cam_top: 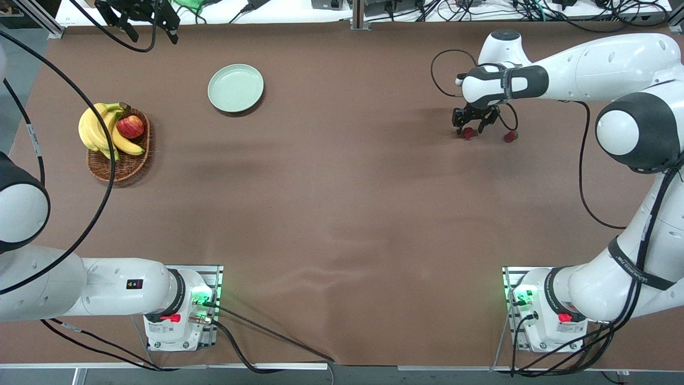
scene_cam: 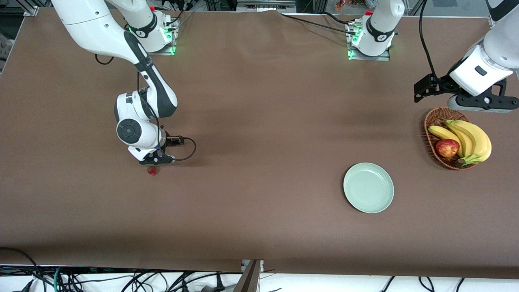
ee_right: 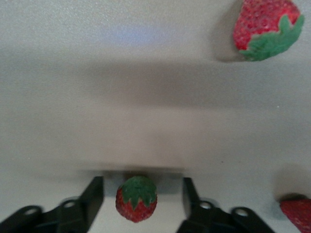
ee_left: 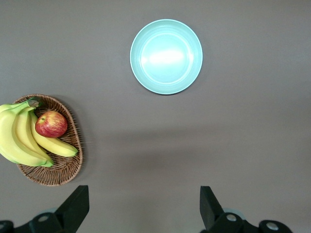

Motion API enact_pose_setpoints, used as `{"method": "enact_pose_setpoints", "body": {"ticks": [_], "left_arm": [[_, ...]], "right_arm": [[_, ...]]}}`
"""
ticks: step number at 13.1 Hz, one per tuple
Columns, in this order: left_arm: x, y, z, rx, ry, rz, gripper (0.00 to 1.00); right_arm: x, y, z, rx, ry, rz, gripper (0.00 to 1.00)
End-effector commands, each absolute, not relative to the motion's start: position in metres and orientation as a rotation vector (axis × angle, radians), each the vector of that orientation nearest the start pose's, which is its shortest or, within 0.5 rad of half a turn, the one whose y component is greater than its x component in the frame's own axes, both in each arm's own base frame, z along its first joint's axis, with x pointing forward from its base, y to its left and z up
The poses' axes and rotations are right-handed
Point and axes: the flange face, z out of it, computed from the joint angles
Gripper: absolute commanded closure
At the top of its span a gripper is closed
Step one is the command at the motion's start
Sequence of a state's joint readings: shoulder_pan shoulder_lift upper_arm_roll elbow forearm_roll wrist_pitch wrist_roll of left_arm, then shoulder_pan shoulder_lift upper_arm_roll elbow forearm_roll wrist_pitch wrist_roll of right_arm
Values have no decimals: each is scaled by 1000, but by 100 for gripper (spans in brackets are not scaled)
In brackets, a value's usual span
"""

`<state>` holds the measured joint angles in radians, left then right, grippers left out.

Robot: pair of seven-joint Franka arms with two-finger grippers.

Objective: Collect all strawberries into plate
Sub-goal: 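Close the right gripper on one strawberry and lift it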

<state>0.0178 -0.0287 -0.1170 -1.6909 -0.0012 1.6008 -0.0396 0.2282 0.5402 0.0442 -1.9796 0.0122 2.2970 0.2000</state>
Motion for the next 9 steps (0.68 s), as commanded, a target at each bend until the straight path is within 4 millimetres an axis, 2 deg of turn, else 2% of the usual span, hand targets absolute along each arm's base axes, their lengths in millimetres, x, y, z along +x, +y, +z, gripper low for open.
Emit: {"method": "enact_pose_setpoints", "body": {"ticks": [1,3,9], "left_arm": [[542,-55,592,-3116,120,89,0],[542,-56,592,-3117,113,89,0],[541,-59,585,-3124,122,146,0]], "right_arm": [[556,164,177,-3131,-71,351,74],[556,165,178,-3130,-70,351,99],[561,167,183,-3118,-57,329,100]]}}
